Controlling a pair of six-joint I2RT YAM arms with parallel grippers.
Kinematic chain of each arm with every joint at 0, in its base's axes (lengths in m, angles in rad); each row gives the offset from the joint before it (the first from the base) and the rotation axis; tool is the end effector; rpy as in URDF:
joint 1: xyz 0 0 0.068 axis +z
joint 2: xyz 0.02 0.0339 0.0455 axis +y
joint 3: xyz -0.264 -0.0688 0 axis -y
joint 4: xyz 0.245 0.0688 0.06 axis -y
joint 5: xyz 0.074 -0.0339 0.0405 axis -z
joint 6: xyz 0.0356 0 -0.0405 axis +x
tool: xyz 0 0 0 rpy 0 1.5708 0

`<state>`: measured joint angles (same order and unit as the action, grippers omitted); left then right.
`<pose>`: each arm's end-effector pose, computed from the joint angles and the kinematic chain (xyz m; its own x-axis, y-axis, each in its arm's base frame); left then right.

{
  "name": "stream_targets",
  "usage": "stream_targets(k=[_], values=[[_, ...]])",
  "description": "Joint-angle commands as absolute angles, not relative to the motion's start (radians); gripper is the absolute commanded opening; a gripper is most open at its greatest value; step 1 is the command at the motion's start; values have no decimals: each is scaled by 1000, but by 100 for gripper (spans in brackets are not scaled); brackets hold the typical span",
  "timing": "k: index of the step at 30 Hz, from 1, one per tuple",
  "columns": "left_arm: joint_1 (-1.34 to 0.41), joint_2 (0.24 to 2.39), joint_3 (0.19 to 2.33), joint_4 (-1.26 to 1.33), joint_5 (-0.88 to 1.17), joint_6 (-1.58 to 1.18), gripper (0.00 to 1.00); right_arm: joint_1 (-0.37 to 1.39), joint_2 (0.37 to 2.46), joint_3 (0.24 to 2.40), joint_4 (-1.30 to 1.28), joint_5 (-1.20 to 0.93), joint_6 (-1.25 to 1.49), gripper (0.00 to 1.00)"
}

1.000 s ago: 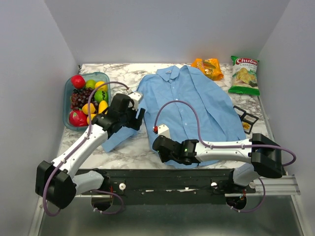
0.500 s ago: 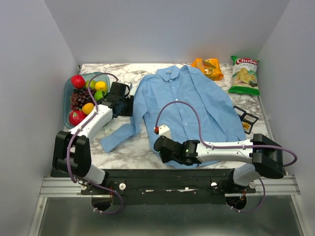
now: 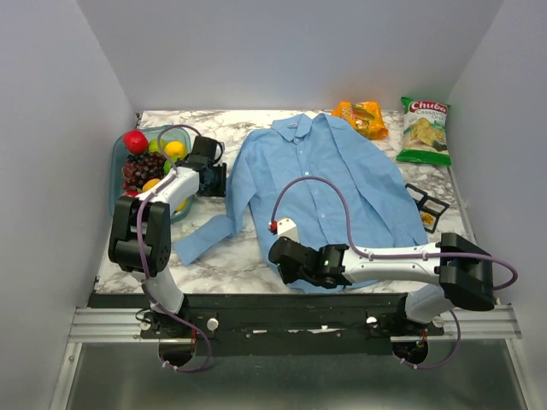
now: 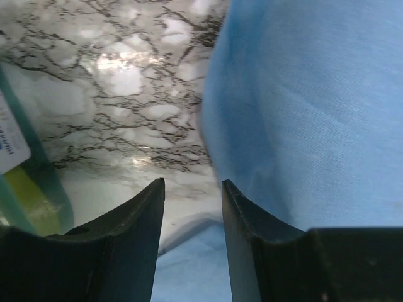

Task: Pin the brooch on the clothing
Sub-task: Flatten out the clothes at the center of the board.

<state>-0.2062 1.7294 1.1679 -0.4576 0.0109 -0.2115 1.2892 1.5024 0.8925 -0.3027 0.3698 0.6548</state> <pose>0.3508 -0.0738 0.2012 -0.8592 -0.0347 -0.5105 0.0306 0.9924 -0.1191 0.0965 0.2872 0.2009 -0.6824 -0.3156 -0.6593 -0.5278 0.8368 0.1457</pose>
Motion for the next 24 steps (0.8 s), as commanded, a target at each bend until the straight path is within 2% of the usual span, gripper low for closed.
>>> stream_targets(k=[1, 12, 24], values=[[-169, 1727, 1167, -465, -8, -184, 49, 1289, 1485, 881, -284, 364, 663, 1], [-107, 1675, 1132, -505, -156, -137, 52, 1289, 1483, 884, -275, 354, 669, 1], [-54, 1669, 1149, -515, -199, -115, 53, 1289, 1468, 861, -273, 354, 683, 1]])
